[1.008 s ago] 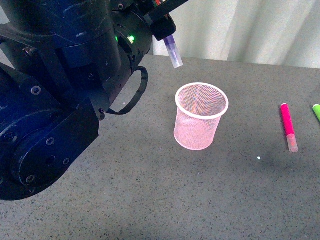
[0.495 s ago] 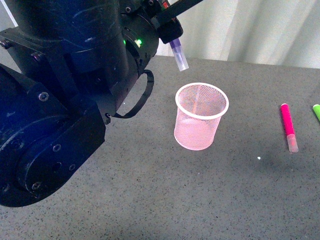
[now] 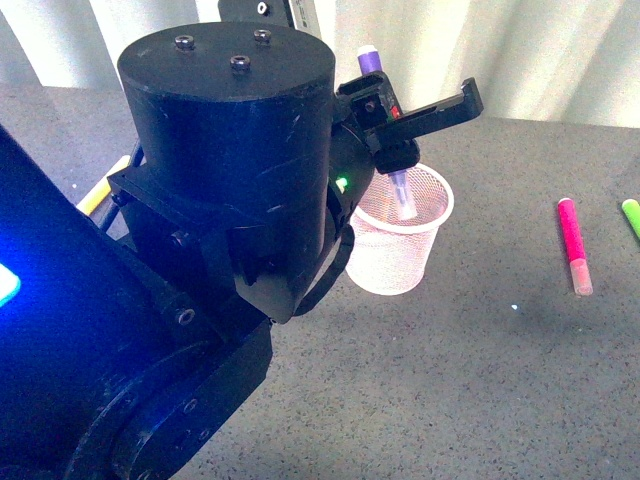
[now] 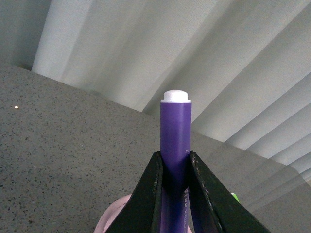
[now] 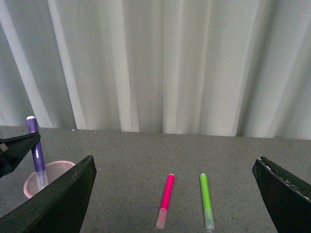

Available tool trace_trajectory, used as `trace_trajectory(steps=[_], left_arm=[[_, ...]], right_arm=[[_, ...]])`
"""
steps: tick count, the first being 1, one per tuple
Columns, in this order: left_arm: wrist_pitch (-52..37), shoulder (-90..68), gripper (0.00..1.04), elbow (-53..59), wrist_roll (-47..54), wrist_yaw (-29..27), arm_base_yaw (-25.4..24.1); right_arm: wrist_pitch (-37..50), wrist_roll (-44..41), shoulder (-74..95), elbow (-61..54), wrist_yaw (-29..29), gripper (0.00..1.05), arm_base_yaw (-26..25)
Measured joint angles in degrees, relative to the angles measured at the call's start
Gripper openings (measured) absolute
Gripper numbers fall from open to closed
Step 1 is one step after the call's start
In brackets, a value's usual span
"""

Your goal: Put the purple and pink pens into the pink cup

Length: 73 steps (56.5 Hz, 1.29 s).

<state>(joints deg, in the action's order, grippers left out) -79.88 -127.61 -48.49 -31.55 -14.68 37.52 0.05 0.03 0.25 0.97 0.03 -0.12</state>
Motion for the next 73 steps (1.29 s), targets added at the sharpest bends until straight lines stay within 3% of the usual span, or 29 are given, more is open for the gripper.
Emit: trace_trajectory(steps=[26,42,54,61,73], left_arm=[[0.0,-1.2,0.12,-1.8,0.8,-0.3,0.1],[0.1,-1.4,0.57,-2.4,1.4,-0.2,0.2],[4.2,0.2,0.99,-2.0,1.9,-0.3,-0.5],[11.5,7.4,0.98,0.2,4.5,3.5,-3.3],[21.3,21.8,0.98,1.9,8.0,15.9,-14.8]], right_arm=[[0.0,0.0,0.0,0.0,0.0,0.98,0.0],[0.0,0.0,0.0,0.0,0.0,0.98,0.0],[0.0,0.0,0.0,0.0,0.0,0.98,0.0],[0.0,0.0,0.0,0.0,0.0,0.98,0.0],[0.0,0.0,0.0,0.0,0.0,0.98,0.0]])
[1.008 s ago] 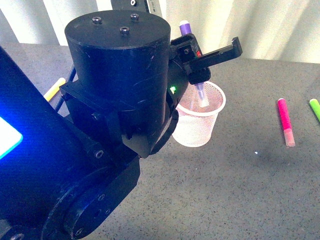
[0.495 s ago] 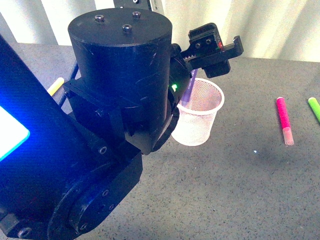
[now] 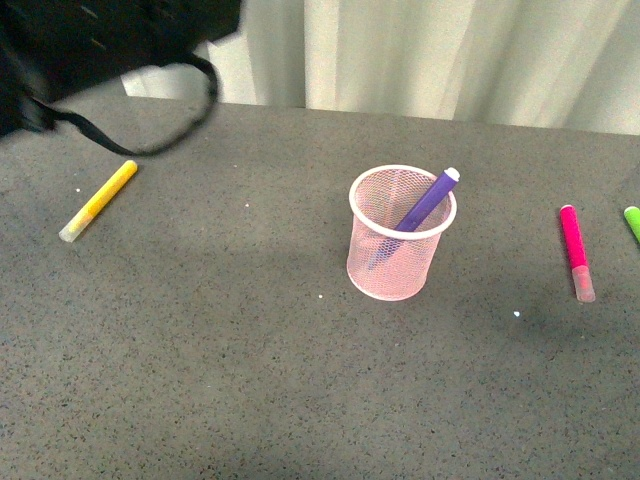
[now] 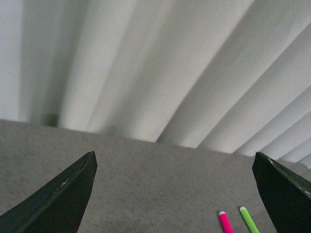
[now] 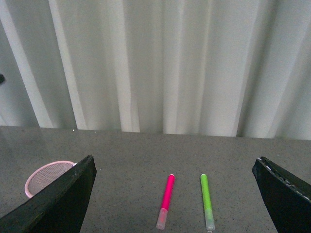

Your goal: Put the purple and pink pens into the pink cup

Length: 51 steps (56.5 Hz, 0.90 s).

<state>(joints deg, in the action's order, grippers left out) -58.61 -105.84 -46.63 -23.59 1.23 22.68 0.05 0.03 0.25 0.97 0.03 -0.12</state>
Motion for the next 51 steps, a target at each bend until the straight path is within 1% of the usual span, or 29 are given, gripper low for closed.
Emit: trace_trajectory(steps=[4,8,13,18,25,34,35,37,39,40,42,43,45,46,51], left_arm=[[2.4,2.7,0.98,1.1,1.1,7.0,-6.2],[2.7,4.2,0.98,4.2,1.1,14.5,-11.8],[3.5,7.5,0.98,9.0,3.0,20.5,-17.0],[5.6,12.5,0.98,13.2,5.0,23.6,-21.3],[15.0,24.3,0.98,18.8,9.7,27.3,-30.0],[20.8,33.4,0.98,22.1,11.4,29.9,-35.5],[21.2,34.0,0.98,22.3,11.6,30.0,-35.8],[21.0,35.4,0.97,23.1,12.5,28.2,-36.2],[16.7,37.4,0.90,25.3,15.0,21.6,-36.2],[15.7,37.9,0.88,25.9,16.1,20.2,-36.2],[13.2,40.1,0.81,28.2,18.3,15.8,-36.4],[13.0,40.7,0.79,28.7,18.6,15.0,-36.4],[12.7,43.1,0.72,30.5,20.0,12.7,-36.3],[12.7,43.6,0.70,30.9,20.2,12.5,-36.2],[13.0,47.4,0.54,34.0,21.7,10.2,-34.8]], right_arm=[[0.0,0.0,0.0,0.0,0.0,0.98,0.0],[0.0,0.0,0.0,0.0,0.0,0.98,0.0],[0.0,0.0,0.0,0.0,0.0,0.98,0.0],[0.0,0.0,0.0,0.0,0.0,0.98,0.0],[0.0,0.0,0.0,0.0,0.0,0.98,0.0],[0.0,0.0,0.0,0.0,0.0,0.98,0.0],[0.0,0.0,0.0,0.0,0.0,0.98,0.0],[0.0,0.0,0.0,0.0,0.0,0.98,0.0],[0.0,0.0,0.0,0.0,0.0,0.98,0.0],[0.0,0.0,0.0,0.0,0.0,0.98,0.0],[0.0,0.0,0.0,0.0,0.0,0.98,0.0],[0.0,0.0,0.0,0.0,0.0,0.98,0.0],[0.0,0.0,0.0,0.0,0.0,0.98,0.0],[0.0,0.0,0.0,0.0,0.0,0.98,0.0],[0.0,0.0,0.0,0.0,0.0,0.98,0.0]])
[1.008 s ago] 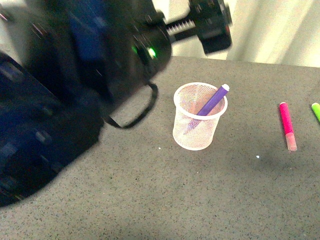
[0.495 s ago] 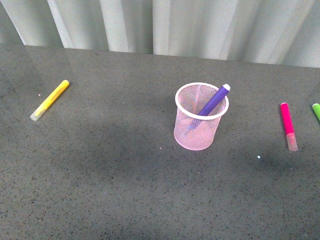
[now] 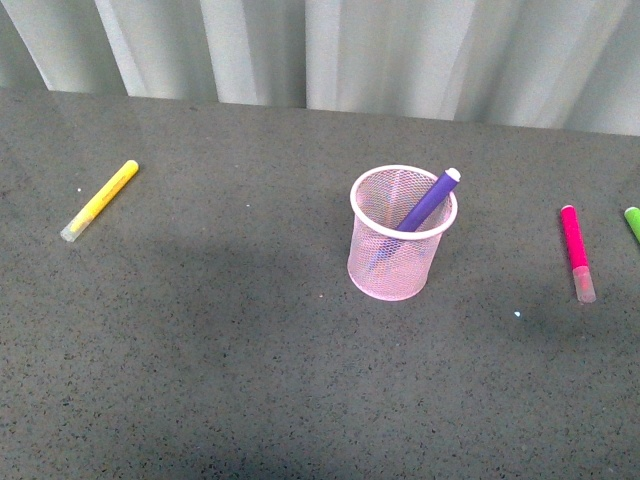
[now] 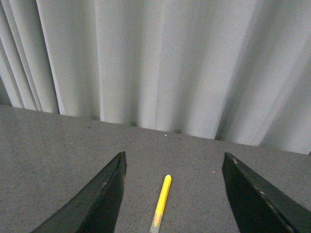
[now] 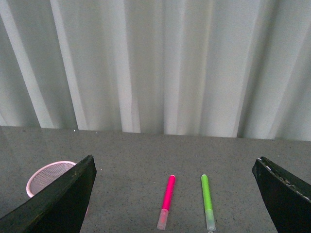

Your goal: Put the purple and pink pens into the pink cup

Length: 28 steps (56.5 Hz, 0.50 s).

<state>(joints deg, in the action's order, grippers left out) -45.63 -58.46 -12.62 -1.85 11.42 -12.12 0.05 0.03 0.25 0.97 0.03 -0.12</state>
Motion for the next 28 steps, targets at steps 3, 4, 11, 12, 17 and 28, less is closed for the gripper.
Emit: trace_trajectory(steps=[3,4,11,12,17,28], left_arm=[[0.4,1.4,0.47,1.1,0.3,-0.7,0.8],[0.6,2.1,0.43,1.7,0.5,-1.0,1.2],[2.4,6.3,0.22,4.4,0.9,-2.8,3.4],[2.6,6.7,0.20,4.6,0.9,-3.0,3.5],[4.3,10.1,0.04,6.1,1.1,-4.3,4.8],[8.3,16.5,0.04,8.5,1.4,-6.5,7.0]], right_arm=[[0.0,0.0,0.0,0.0,0.0,0.98,0.0],[0.0,0.0,0.0,0.0,0.0,0.98,0.0],[0.0,0.0,0.0,0.0,0.0,0.98,0.0],[0.0,0.0,0.0,0.0,0.0,0.98,0.0],[0.0,0.0,0.0,0.0,0.0,0.98,0.0],[0.0,0.0,0.0,0.0,0.0,0.98,0.0]])
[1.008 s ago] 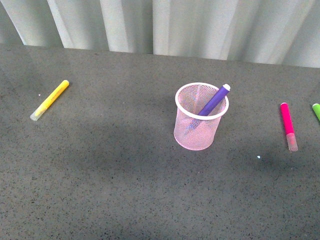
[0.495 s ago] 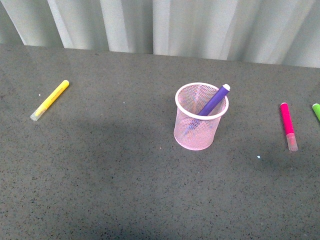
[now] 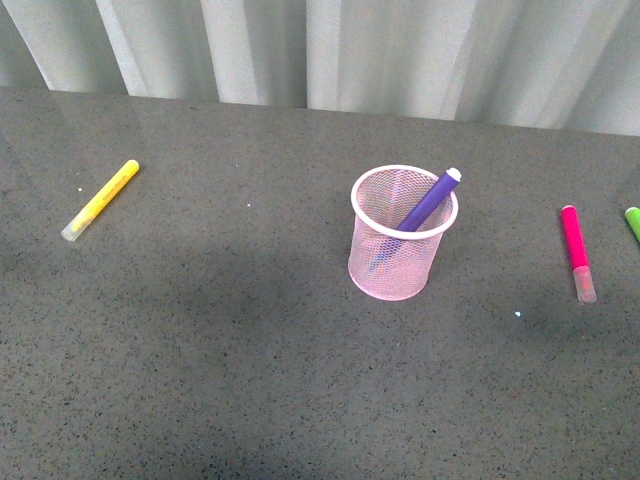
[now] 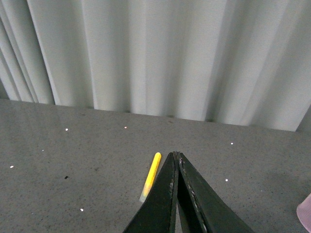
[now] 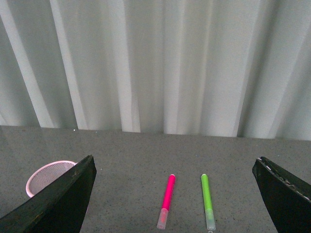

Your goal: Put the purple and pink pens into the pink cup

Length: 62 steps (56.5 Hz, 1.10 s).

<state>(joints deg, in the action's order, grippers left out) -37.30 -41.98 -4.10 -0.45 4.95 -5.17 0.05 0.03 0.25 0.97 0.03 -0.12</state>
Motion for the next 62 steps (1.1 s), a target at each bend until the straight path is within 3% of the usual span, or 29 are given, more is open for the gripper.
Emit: trace_trajectory(steps=[4,10,36,62], left_arm=[[1.9,2.6,0.04,0.7,0.0,-4.4,3.3],[1.0,4.5,0.04,2.7,0.0,-4.6,5.0],[15.8,20.7,0.04,3.6,0.0,-4.9,5.2],[24.9,29.8,0.04,3.6,0.0,-4.9,5.2]], right_arm=[[0.0,0.0,0.0,0.0,0.0,0.98,0.0],[0.0,0.0,0.0,0.0,0.0,0.98,0.0],[0.0,0.0,0.0,0.0,0.0,0.98,0.0],[0.0,0.0,0.0,0.0,0.0,0.98,0.0]])
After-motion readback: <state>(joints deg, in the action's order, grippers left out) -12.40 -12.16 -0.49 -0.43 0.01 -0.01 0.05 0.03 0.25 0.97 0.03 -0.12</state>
